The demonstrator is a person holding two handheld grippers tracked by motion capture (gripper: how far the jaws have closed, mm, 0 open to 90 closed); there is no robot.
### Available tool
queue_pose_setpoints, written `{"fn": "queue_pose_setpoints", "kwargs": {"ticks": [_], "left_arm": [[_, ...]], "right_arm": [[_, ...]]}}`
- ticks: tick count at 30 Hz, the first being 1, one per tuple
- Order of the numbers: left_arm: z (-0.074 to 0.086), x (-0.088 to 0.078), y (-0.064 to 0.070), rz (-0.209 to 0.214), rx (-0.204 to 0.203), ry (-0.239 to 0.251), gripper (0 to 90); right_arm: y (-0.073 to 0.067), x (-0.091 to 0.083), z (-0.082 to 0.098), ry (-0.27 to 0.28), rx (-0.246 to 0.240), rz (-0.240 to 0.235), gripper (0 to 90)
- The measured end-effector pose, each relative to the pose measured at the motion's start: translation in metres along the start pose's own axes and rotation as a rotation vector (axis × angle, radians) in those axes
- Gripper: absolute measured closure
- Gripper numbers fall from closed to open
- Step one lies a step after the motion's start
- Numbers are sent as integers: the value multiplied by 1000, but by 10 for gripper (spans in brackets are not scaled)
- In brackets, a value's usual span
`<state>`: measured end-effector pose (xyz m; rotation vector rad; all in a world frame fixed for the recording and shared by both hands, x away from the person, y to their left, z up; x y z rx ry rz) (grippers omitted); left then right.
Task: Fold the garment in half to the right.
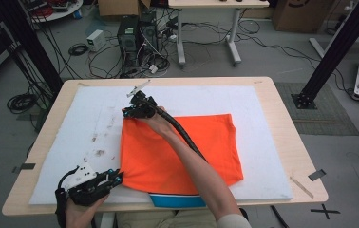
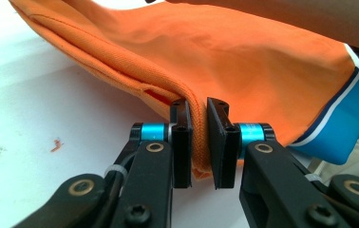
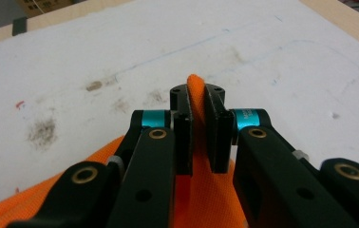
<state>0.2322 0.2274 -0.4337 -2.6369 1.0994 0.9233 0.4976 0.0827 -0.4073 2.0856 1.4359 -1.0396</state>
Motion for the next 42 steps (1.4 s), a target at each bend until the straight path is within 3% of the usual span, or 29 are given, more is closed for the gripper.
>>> {"fn": "queue_pose_setpoints", "kwargs": {"ticks": [6,12,22,28,30,32,35,42], "left_arm": [[-8,8,4,29,-2,3,806],[-20,21,16,60,36,-19,806],[-40,42,31,110,75,-43,806],[-51,60,46,138,110,-62,806],[-55,70,53,166,106,-65,805],[-59,77,60,148,147,-90,806],[-66,85,68,158,169,-95,806],[-78,97,80,191,158,-86,806]], "right_arm": [[11,-11,14,-4,26,13,842],[21,-29,29,19,74,1,842],[35,-51,53,25,116,29,843],[40,-62,68,12,121,64,842],[42,-66,73,8,123,73,842],[44,-71,78,10,132,79,842],[48,-80,85,14,133,95,843],[57,-97,103,21,158,124,843]]}}
Point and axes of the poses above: each handheld gripper's, and its own axes: x roughly forward along the jaws, z roughly out of its underside, y roughly to its right, the point moved 2 cm from there along x, roughly forward along the jaws, and after that the axes turned 11 degrees about -y, right-handed, at the moved point
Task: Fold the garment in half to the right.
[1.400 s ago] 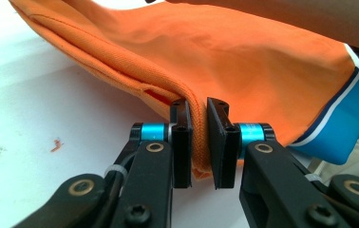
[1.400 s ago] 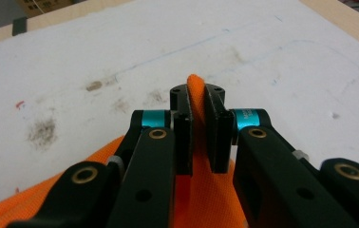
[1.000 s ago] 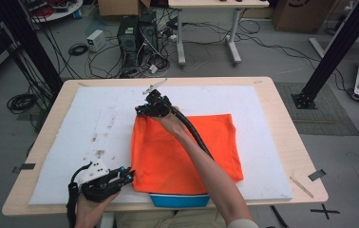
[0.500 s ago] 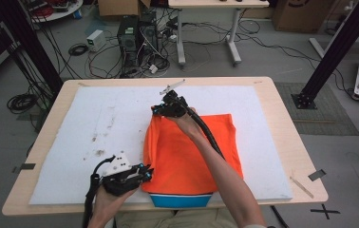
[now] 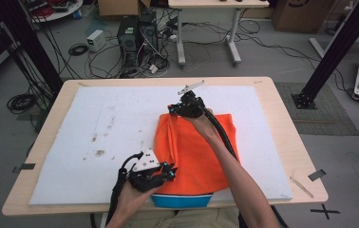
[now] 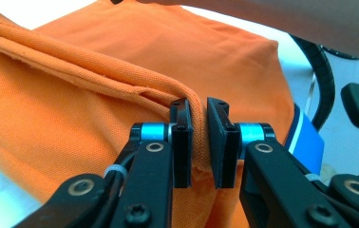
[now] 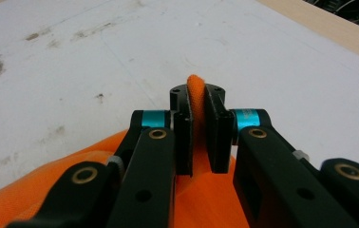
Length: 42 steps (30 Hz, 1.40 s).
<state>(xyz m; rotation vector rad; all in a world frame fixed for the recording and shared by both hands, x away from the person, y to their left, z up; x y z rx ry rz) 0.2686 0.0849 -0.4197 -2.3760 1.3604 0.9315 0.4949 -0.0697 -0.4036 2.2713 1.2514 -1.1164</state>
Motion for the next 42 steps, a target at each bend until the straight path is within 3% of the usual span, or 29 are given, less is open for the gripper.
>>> {"fn": "queue_pose_setpoints", "kwargs": {"ticks": [18,32,42], "left_arm": [[-48,39,26,21,82,-52,804],[-75,73,35,63,94,-61,805],[-85,93,41,85,109,-81,804]], "right_arm": [[36,-36,38,5,53,57,842],[60,-52,57,-12,83,106,842],[74,-61,72,-30,106,139,842]]}}
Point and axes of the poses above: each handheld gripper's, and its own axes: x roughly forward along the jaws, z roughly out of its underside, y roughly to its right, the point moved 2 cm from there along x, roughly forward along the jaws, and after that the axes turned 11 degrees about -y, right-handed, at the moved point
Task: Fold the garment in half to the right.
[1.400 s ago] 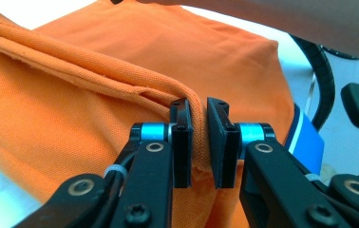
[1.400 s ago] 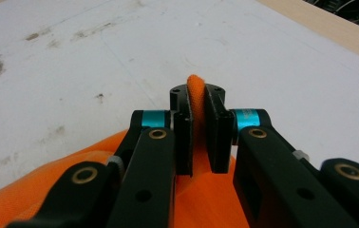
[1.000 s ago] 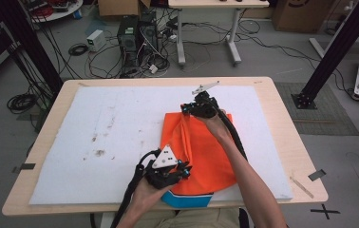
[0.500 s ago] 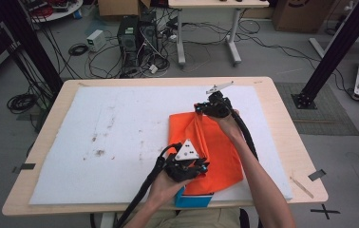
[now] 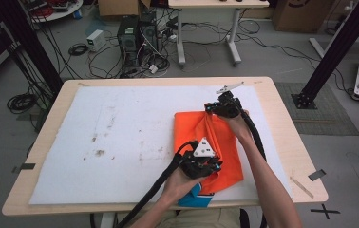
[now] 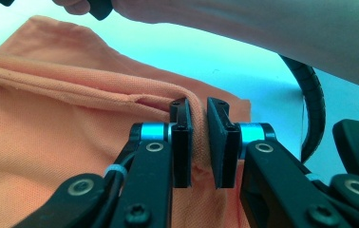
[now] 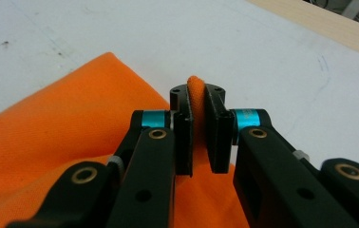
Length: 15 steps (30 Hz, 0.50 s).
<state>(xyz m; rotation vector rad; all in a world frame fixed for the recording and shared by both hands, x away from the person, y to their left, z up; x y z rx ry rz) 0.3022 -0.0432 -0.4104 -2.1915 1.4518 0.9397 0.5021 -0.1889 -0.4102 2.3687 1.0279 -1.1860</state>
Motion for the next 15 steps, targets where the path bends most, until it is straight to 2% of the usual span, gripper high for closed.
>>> {"fn": "queue_pose_setpoints", "kwargs": {"ticks": [4,11,15], "left_arm": [[-4,6,3,5,15,-9,804],[-13,18,5,31,7,1,805],[-18,25,6,31,22,-11,805]], "right_arm": [[6,-3,6,-1,11,15,846],[15,-8,16,-9,29,35,855],[21,-10,21,-14,41,50,859]]}}
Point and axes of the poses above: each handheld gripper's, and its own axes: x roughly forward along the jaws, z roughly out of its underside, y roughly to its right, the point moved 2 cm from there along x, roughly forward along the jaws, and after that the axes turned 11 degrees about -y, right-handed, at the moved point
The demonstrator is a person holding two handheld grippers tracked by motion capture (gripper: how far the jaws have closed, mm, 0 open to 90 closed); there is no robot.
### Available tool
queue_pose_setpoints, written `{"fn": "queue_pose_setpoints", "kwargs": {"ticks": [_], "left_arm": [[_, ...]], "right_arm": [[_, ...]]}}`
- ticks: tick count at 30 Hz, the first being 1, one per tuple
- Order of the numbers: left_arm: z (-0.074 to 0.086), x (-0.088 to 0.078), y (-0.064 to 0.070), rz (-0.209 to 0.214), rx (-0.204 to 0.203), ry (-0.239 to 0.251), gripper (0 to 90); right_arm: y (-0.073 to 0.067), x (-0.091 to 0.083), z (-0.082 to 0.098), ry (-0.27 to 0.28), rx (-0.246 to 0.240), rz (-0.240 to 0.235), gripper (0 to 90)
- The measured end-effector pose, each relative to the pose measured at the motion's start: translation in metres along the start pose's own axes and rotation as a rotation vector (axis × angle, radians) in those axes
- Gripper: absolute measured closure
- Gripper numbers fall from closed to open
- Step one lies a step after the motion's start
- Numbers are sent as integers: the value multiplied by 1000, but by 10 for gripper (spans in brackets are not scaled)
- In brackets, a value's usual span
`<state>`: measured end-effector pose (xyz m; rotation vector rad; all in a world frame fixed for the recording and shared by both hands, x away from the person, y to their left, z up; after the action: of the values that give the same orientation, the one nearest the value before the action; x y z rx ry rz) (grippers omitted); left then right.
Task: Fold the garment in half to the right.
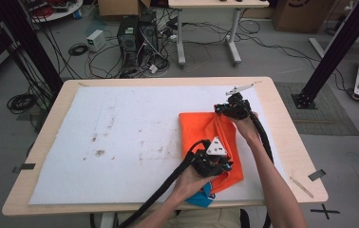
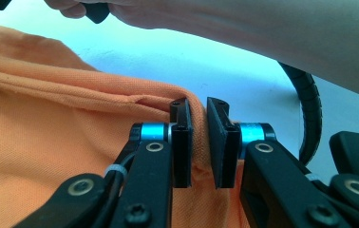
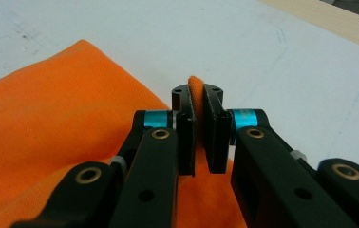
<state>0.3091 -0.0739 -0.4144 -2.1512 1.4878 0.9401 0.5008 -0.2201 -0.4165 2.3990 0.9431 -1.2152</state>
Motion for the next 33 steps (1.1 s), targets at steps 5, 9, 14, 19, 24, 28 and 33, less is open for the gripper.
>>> {"fn": "queue_pose_setpoints", "kwargs": {"ticks": [5,9,14,19,24,28,33], "left_arm": [[-2,11,1,11,8,-28,805],[0,18,1,15,20,-65,789],[2,2,-2,7,21,-6,626],[4,-25,-28,-84,-14,46,613],[10,-40,-72,-211,-113,78,646],[15,-39,-110,-315,-209,76,676],[15,-26,-151,-348,-322,63,697]], "right_arm": [[7,-1,6,-7,15,12,859],[11,3,12,-31,48,8,753],[11,-6,16,-12,78,51,651],[-2,-23,12,31,53,74,627],[-23,-20,11,0,-16,83,628],[-35,-15,10,-4,-70,160,630],[-23,-10,19,-18,18,178,635]]}}
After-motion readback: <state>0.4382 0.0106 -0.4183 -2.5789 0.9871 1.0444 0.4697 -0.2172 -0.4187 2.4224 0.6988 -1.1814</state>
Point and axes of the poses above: each handheld gripper's, and its own axes: x roughly forward along the jaws, z roughly out of its underside, y roughly to its right, the point moved 2 cm from there along x, roughly forward along the jaws, and after that the axes turned 11 degrees about -y, right-handed, at the moved point
